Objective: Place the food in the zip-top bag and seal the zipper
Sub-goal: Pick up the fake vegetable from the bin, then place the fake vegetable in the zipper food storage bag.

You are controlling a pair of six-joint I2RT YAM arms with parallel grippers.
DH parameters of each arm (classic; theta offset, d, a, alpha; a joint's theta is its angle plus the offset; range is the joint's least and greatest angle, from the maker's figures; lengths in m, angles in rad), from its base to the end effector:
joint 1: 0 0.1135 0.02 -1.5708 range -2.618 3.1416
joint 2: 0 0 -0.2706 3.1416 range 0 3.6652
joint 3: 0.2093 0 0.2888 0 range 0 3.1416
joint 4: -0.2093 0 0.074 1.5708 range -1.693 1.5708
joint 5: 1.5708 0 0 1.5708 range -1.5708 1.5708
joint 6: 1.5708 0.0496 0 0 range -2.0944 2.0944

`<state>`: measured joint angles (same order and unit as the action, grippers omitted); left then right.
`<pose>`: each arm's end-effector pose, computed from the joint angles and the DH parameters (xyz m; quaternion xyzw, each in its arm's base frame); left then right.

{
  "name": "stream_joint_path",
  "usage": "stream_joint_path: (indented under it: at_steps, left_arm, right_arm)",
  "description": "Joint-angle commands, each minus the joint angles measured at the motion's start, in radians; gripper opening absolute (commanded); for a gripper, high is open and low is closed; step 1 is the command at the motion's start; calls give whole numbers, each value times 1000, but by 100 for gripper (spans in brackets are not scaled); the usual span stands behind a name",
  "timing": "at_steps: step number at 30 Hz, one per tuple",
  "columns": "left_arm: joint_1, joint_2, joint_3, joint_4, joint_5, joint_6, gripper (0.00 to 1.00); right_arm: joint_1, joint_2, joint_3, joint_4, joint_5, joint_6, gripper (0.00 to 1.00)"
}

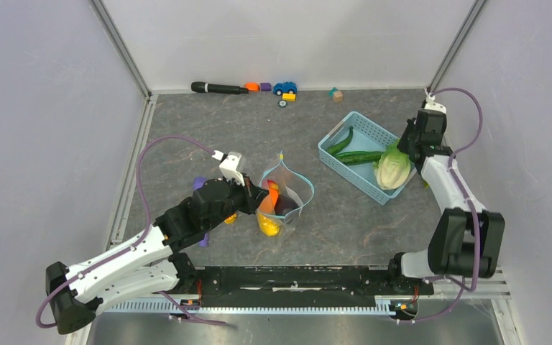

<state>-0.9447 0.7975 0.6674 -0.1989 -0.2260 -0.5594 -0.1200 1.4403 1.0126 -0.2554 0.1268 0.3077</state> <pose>0.1465 -0.1836 0.2905 0.0904 0.8058 -0.3279 0.4848 0.3589 -0.0496 0.2415 0.2179 0.8750 -0.0168 0.4320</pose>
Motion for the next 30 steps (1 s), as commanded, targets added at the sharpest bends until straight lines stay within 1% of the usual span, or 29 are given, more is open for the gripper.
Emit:
stream_joint_path:
  at_steps: [1, 4, 9, 14, 19, 22, 25, 28, 30]
  left_arm:
    - [-3, -13, 11, 44, 7, 1, 2]
    - [-3, -13, 9, 44, 8, 0, 2]
    - [-3, -9, 12, 44, 8, 2, 2]
    - [-3, -12, 9, 44, 3, 1, 2]
    - [-3, -9, 9, 48, 15, -2, 2]
    - [-3, -3, 10, 50, 13, -3, 2]
    - [-3, 1, 12, 50, 22, -7, 2]
    - [-3, 4, 12, 52, 18, -7, 2]
    - [-3, 7, 13, 50, 18, -9, 2]
  right_arm:
    - [2, -130, -74, 176, -53, -30, 2]
    - [5, -210, -150, 298, -91, -58, 0]
    - [43, -328, -263, 472, -90, -85, 0]
    - [81, -432, -329, 598, -61, -112, 0]
    - [115, -533, -390, 713, -90, -105, 0]
    - [192, -602, -391, 696, -92, -48, 0]
    - [335, -674, -409, 730, -77, -51, 0]
    - [465, -694, -393, 737, -75, -48, 0]
    - [531, -676, -374, 741, -109, -40, 0]
